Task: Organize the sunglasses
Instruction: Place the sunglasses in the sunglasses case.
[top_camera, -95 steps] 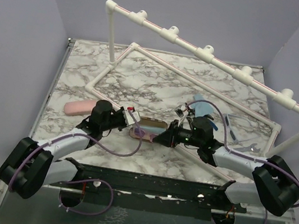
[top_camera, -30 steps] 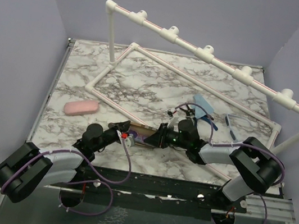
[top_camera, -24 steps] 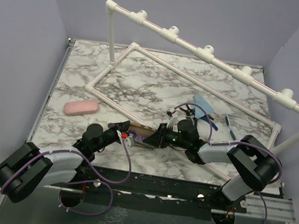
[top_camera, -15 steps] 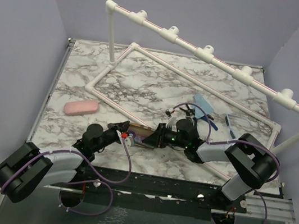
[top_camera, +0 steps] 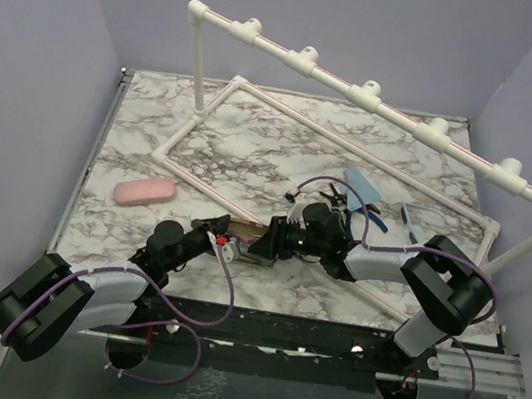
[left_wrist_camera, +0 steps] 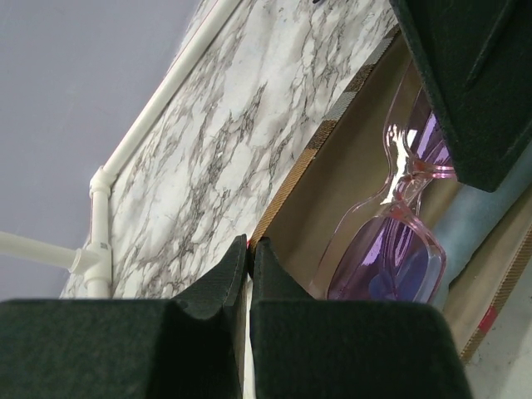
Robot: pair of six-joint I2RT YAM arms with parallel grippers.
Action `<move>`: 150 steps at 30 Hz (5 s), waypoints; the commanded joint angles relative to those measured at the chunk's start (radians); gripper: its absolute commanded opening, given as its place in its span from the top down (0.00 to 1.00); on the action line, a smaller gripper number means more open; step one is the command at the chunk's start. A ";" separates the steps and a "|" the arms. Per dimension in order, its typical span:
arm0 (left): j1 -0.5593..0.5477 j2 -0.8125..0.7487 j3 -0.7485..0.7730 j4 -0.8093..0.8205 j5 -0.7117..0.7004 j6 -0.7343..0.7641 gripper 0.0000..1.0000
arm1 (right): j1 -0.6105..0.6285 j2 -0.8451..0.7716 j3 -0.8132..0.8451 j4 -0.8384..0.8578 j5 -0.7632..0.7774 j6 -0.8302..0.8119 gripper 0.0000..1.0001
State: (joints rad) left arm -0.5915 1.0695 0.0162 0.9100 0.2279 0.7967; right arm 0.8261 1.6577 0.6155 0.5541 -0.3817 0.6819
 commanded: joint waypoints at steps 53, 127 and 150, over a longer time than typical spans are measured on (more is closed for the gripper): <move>-0.017 -0.022 -0.118 0.049 0.024 0.062 1.00 | 0.182 0.049 0.443 -0.794 0.613 -0.278 0.17; -0.017 -0.008 -0.177 0.067 0.037 0.170 1.00 | 0.186 -0.155 0.247 -0.664 0.517 -0.328 0.43; -0.018 0.088 -0.176 -0.081 0.153 0.690 1.00 | 0.034 -0.151 0.402 -0.710 0.079 -0.640 0.21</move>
State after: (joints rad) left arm -0.6044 1.1202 0.0113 0.9306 0.3004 1.3247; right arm 0.9058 1.4353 1.0130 -0.1299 -0.1787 0.1310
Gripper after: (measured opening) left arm 0.015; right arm 0.784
